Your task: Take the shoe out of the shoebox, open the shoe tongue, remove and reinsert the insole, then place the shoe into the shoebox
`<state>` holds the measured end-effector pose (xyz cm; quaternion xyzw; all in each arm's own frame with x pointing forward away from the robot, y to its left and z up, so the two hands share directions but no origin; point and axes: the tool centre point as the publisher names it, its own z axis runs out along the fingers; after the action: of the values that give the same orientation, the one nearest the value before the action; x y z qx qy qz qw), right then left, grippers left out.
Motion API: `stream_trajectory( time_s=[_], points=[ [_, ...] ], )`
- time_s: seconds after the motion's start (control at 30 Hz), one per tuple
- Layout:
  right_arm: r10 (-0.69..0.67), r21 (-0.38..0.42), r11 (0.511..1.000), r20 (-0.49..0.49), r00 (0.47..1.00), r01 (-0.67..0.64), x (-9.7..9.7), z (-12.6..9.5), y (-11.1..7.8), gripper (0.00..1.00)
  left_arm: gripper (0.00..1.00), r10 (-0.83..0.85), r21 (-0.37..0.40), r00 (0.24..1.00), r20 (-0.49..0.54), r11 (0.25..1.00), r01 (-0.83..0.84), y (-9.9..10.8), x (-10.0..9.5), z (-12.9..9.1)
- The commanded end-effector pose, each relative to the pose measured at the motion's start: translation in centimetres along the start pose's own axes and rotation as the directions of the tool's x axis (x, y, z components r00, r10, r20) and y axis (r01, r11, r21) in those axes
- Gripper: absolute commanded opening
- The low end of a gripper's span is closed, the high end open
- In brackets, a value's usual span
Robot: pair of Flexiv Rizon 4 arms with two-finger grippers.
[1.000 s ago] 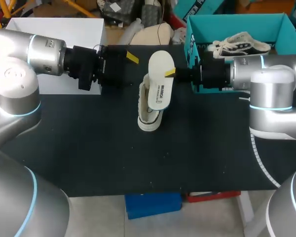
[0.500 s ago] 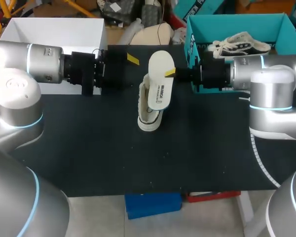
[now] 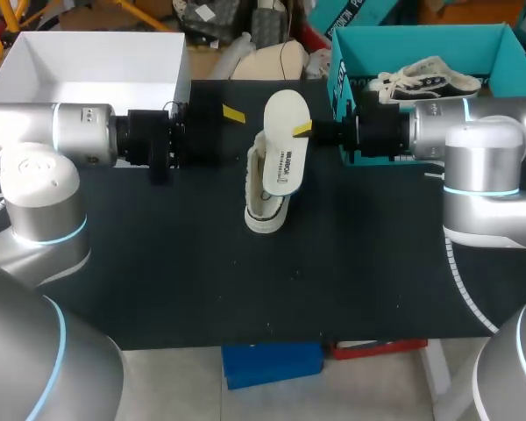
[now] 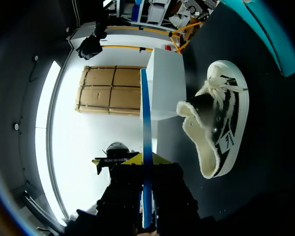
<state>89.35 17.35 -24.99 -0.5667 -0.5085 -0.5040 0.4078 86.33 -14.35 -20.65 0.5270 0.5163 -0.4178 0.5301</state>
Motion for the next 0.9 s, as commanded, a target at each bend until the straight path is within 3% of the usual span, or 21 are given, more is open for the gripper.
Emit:
stream_trajectory(
  time_s=[0.03, 0.33, 0.37, 0.4, 0.5, 0.6, 0.73, 0.8, 0.83, 0.9],
  points=[
    [0.000, -0.004, 1.000, 0.001, 1.000, 0.000, 0.0, 0.1, -0.1, 0.00, 1.00, 0.023, -0.029, 1.000, -0.005, 0.999, -0.023, -0.6, 0.7, 1.7],
    [0.000, -0.004, 1.000, 0.001, 1.000, 0.000, 0.0, 0.1, -0.1, 0.00, 0.98, 0.020, -0.016, 0.998, 0.065, 1.000, -0.019, -0.8, 1.9, 4.5],
    [0.000, -0.004, 1.000, 0.001, 1.000, 0.000, 0.0, 0.1, -0.1, 0.00, 0.79, 0.011, -0.015, 0.998, 0.069, 1.000, -0.010, -0.7, 2.1, 4.7],
    [0.000, -0.004, 1.000, 0.001, 1.000, 0.000, 0.0, 0.1, -0.1, 0.00, 0.66, 0.014, -0.018, 0.998, 0.067, 1.000, -0.013, -0.6, 2.2, 4.9],
    [0.000, -0.004, 1.000, 0.001, 1.000, 0.000, 0.0, 0.1, -0.1, 0.00, 0.78, 0.019, -0.019, 0.997, 0.073, 1.000, -0.018, -0.3, 2.6, 5.3],
    [0.000, -0.004, 1.000, 0.001, 1.000, 0.000, 0.0, 0.1, -0.1, 0.00, 0.67, 0.016, -0.022, 0.997, 0.082, 1.000, -0.014, 0.2, 3.0, 5.6],
    [0.000, -0.004, 1.000, 0.001, 1.000, 0.000, 0.0, 0.1, -0.1, 0.00, 0.72, 0.008, -0.024, 0.995, 0.097, 1.000, -0.006, 0.8, 3.3, 6.0],
    [0.000, -0.004, 1.000, 0.001, 1.000, 0.000, 0.0, 0.1, -0.1, 0.00, 0.64, 0.007, -0.023, 0.995, 0.102, 1.000, -0.005, 0.9, 3.4, 6.1],
    [0.000, -0.004, 1.000, 0.001, 1.000, 0.000, 0.0, 0.1, -0.1, 0.00, 0.49, 0.007, -0.021, 0.994, 0.107, 1.000, -0.005, 1.0, 3.4, 6.2],
    [0.000, -0.004, 1.000, 0.001, 1.000, 0.000, 0.0, 0.1, -0.1, 0.00, 0.41, 0.006, -0.019, 0.994, 0.109, 1.000, -0.004, 1.1, 3.4, 6.3]
  ],
)
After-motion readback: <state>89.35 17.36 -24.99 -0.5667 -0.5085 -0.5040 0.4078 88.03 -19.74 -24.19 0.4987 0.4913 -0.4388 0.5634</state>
